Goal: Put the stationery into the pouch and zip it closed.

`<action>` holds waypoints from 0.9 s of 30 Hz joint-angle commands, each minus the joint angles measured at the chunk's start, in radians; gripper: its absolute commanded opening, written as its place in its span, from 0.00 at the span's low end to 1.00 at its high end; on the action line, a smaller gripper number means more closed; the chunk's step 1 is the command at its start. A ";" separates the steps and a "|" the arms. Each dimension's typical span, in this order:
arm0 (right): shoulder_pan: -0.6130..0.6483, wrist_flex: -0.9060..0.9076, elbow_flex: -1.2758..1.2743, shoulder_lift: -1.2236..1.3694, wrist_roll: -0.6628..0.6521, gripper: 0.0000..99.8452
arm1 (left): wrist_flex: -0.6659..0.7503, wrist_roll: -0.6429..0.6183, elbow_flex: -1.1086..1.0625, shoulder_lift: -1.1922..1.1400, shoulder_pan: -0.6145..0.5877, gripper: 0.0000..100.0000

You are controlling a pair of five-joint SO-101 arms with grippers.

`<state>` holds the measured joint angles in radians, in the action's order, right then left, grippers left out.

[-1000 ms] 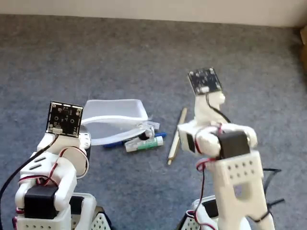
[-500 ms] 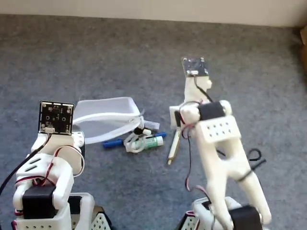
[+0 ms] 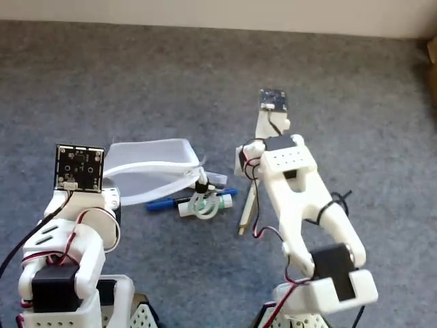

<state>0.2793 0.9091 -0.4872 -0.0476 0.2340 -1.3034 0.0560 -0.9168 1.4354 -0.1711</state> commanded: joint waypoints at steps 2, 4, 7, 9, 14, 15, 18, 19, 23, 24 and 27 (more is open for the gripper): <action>-0.013 -0.116 0.012 0.039 0.020 0.22 | 0.028 -0.011 0.002 -0.004 -0.019 0.01; -0.013 -0.137 0.012 0.061 0.020 0.22 | 0.026 -0.011 -0.008 -0.004 -0.019 0.01; -0.013 -0.160 0.012 0.085 0.020 0.22 | 0.029 -0.011 -0.022 -0.002 -0.019 0.01; -0.013 -0.177 0.012 0.105 0.018 0.22 | 0.028 -0.011 -0.022 -0.002 -0.021 0.01; -0.013 -0.176 0.051 0.165 0.018 0.22 | 0.028 -0.011 -0.022 -0.002 -0.021 0.01; -0.013 -0.166 0.070 0.182 0.018 0.22 | 0.028 -0.011 -0.022 -0.002 -0.021 0.01; -0.022 -0.105 0.133 0.239 0.018 0.22 | 0.028 -0.011 -0.022 -0.002 -0.021 0.01; -0.022 -0.079 0.159 0.262 0.018 0.22 | 0.028 -0.011 -0.022 -0.002 -0.021 0.01; -0.024 0.027 0.277 0.364 0.018 0.18 | 0.028 -0.011 -0.024 -0.002 -0.021 0.01; -0.024 0.051 0.308 0.387 0.015 0.15 | 0.028 -0.011 -0.024 -0.002 -0.021 0.01; -0.024 0.110 0.386 0.444 0.014 0.10 | 0.028 -0.011 -0.024 -0.002 -0.021 0.01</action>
<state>0.2547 0.9782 -0.1910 0.3422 0.2432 -1.2988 0.0560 -0.9429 1.4477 -0.1803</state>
